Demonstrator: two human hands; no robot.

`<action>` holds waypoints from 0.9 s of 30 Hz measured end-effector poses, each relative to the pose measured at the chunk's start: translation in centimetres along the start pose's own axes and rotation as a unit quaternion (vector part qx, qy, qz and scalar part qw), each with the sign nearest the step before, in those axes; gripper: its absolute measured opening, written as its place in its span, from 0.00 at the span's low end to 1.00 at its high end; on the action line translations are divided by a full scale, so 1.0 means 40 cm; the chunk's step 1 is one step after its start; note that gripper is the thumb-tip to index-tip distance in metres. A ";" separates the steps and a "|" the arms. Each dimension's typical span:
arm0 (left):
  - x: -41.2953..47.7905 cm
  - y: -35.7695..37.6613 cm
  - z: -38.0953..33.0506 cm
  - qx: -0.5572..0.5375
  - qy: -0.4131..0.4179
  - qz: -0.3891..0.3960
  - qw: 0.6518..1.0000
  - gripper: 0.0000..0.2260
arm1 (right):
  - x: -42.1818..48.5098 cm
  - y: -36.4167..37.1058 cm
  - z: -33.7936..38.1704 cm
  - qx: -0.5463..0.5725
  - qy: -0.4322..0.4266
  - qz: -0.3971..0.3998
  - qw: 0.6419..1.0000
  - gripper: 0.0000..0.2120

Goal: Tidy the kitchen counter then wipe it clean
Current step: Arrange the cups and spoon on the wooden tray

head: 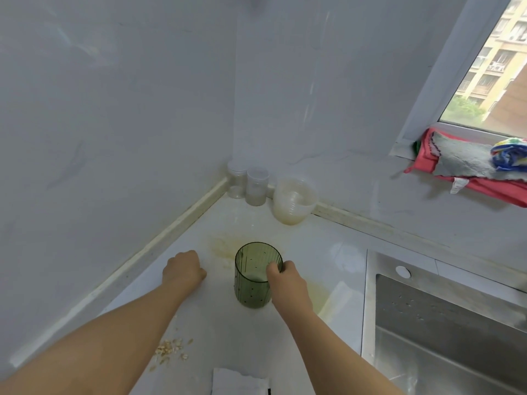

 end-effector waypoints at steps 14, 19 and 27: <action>-0.080 -0.043 -0.012 -0.174 0.069 -0.055 0.981 0.08 | 0.007 0.007 0.015 0.056 0.007 -0.033 0.998 0.07; -0.122 -0.088 -0.061 -0.256 0.119 -0.030 0.959 0.07 | -0.011 -0.030 0.015 0.170 0.015 -0.089 0.981 0.05; -0.249 -0.070 -0.244 -0.300 0.216 0.034 0.929 0.08 | -0.119 -0.154 -0.084 0.242 0.080 -0.225 0.940 0.06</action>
Point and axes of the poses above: each hand's wrist, its own x-axis towards the middle knuckle, its own y-axis out of the palm, z = x × y, the point moved 1 cm from there along x, towards the middle knuckle, and after that the axes turned 14 degrees about -x, right-handed, at the moved point
